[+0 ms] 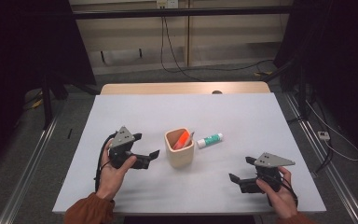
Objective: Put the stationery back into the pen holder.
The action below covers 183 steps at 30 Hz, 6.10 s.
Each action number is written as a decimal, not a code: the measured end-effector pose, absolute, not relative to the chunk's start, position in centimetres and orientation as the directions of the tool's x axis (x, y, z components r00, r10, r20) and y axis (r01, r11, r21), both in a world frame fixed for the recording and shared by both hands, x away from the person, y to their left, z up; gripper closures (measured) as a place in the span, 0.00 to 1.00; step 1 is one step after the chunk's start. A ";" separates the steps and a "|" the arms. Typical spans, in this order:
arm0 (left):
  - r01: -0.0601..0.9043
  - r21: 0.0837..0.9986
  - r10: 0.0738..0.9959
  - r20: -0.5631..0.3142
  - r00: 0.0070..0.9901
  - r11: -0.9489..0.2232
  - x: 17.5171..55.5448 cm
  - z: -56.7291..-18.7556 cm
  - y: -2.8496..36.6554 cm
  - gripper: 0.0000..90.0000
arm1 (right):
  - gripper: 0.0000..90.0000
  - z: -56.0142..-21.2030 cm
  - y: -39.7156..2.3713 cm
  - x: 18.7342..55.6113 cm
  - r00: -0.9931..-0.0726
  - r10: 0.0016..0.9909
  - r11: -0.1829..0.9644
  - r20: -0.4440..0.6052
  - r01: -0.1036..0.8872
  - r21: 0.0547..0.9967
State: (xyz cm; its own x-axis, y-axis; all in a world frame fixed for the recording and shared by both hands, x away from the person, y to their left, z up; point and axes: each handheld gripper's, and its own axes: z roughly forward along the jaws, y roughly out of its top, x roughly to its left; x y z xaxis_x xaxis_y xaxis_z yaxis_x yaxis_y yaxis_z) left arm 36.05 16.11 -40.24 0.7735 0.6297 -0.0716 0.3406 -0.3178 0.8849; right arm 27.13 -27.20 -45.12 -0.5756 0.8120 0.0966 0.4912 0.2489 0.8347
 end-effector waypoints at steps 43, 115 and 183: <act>0.409 0.866 0.656 -0.133 0.743 -0.288 32.5 -43.7 19.6 0.08 | 0.12 -42.3 -25.5 35.3 -0.668 0.740 0.301 0.074 0.428 0.852; 0.446 0.846 0.653 -0.165 0.739 -0.292 32.9 -44.2 19.7 0.08 | 0.53 -43.8 -17.4 45.5 -0.977 0.191 0.902 -0.095 0.136 0.410; 0.439 0.855 0.652 -0.168 0.740 -0.278 32.8 -44.1 19.6 0.08 | 0.74 -42.2 -21.5 41.0 -0.798 0.590 0.368 0.124 0.402 0.838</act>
